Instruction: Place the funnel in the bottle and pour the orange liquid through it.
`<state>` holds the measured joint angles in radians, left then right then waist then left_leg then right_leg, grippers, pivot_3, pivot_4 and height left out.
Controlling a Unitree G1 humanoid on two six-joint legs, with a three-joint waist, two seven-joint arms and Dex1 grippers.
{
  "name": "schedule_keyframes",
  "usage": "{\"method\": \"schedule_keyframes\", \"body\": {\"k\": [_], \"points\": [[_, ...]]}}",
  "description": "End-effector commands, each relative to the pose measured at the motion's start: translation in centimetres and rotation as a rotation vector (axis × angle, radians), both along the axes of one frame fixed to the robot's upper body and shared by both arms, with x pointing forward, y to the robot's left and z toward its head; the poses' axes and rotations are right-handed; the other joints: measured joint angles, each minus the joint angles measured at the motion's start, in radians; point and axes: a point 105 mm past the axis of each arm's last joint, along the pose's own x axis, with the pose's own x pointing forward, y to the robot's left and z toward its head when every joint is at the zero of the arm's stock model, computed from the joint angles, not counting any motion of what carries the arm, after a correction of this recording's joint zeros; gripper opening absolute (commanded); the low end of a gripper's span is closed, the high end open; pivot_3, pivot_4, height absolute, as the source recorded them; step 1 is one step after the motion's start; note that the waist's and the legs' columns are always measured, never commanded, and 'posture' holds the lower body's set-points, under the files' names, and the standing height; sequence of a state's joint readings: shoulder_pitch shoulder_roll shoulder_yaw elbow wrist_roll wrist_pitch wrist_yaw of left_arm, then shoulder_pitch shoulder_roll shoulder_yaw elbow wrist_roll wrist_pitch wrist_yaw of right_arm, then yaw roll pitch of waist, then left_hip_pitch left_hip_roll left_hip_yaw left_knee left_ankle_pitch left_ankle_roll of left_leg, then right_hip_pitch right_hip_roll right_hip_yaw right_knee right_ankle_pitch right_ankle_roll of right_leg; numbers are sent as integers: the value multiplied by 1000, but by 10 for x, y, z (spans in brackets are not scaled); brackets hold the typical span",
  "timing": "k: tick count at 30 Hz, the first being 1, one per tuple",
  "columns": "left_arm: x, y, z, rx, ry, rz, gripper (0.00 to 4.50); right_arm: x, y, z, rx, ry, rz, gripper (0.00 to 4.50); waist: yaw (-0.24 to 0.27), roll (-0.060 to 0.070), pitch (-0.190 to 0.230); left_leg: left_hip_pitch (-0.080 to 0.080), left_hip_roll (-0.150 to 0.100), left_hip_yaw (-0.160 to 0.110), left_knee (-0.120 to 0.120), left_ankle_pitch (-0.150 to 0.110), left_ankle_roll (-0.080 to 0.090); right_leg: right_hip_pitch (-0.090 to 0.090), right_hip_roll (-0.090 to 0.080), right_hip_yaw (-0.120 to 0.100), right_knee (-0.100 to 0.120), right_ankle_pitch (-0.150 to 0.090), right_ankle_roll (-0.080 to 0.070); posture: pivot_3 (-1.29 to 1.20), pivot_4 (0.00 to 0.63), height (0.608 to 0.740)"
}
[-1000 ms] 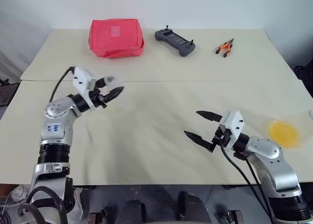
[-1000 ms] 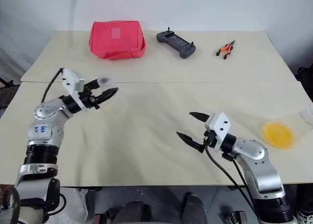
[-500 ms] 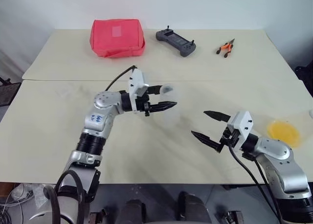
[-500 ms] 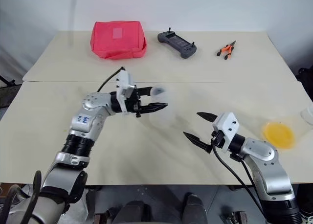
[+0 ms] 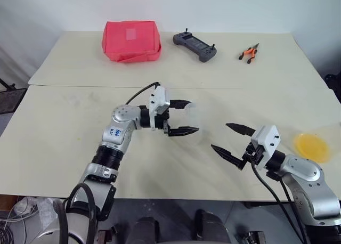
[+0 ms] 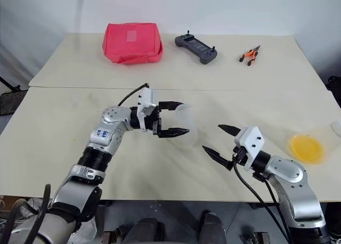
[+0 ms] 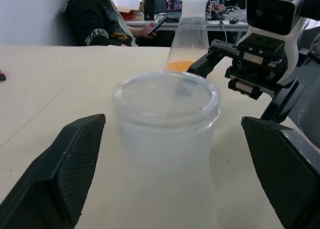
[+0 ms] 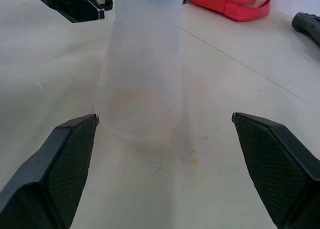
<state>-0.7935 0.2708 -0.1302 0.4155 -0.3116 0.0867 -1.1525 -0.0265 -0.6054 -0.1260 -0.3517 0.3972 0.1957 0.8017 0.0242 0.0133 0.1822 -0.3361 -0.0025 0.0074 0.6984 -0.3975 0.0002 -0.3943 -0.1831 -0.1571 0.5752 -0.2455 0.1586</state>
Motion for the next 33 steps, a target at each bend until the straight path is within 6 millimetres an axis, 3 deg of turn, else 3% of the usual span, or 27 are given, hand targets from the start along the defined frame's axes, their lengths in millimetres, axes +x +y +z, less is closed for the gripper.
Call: {"method": "schedule_keyframes", "body": {"k": [1, 4, 9, 13, 18, 26, 29, 33], "points": [[-2, 11, 14, -32, -42, 23, 4479, -3, -2, 12, -4, -54, 3, 4500, -1, 0, 0, 0, 0, 0, 0, 0, 0, 0, 0, 0, 0, 0, 0, 0, 150, 740], [1, 29, 19, -38, -39, 87, 4479, -3, -3, 13, -11, -54, 7, 4500, -1, 0, 0, 0, 0, 0, 0, 0, 0, 0, 0, 0, 0, 0, 0, 0, 150, 740], [7, 81, 20, -11, -20, 283, 4479, -8, -5, 12, -24, -25, 29, 4500, -2, 0, 0, 0, 0, 0, 0, 0, 0, 0, 0, 0, 0, 0, 0, 0, 150, 740], [9, 136, 24, -79, -26, 574, 4479, -19, -4, 11, -9, 17, 60, 4500, -2, 0, 0, 0, 0, 0, 0, 0, 0, 0, 0, 1, 0, 0, 0, 0, 150, 740], [-4, 186, 13, -140, -32, 846, 4479, -30, 1, 17, 8, 30, 135, 4500, 0, 0, 0, 1, 0, -1, 0, 0, 0, 0, 0, 1, 0, 0, 0, 0, 150, 740], [-18, 252, -4, -169, -67, 1227, 4479, -30, 22, 42, 43, -34, 264, 4500, 0, 0, 0, 1, 1, -1, 1, 0, 0, 1, 0, 1, 0, 1, -1, 0, 150, 740], [-14, 271, -9, -140, -74, 1378, 4479, -22, 29, 53, 72, -76, 271, 4500, 0, -1, 0, 2, 1, 0, 1, 0, 0, 1, 0, 1, 0, 1, -1, 0, 150, 740], [1, 286, -10, -155, -62, 1530, 4479, -16, 35, 52, 74, -79, 281, 4500, 7, -1, 0, 1, 0, -1, 1, 0, 0, 0, 0, 1, 0, 2, -1, 0, 150, 740]]}}
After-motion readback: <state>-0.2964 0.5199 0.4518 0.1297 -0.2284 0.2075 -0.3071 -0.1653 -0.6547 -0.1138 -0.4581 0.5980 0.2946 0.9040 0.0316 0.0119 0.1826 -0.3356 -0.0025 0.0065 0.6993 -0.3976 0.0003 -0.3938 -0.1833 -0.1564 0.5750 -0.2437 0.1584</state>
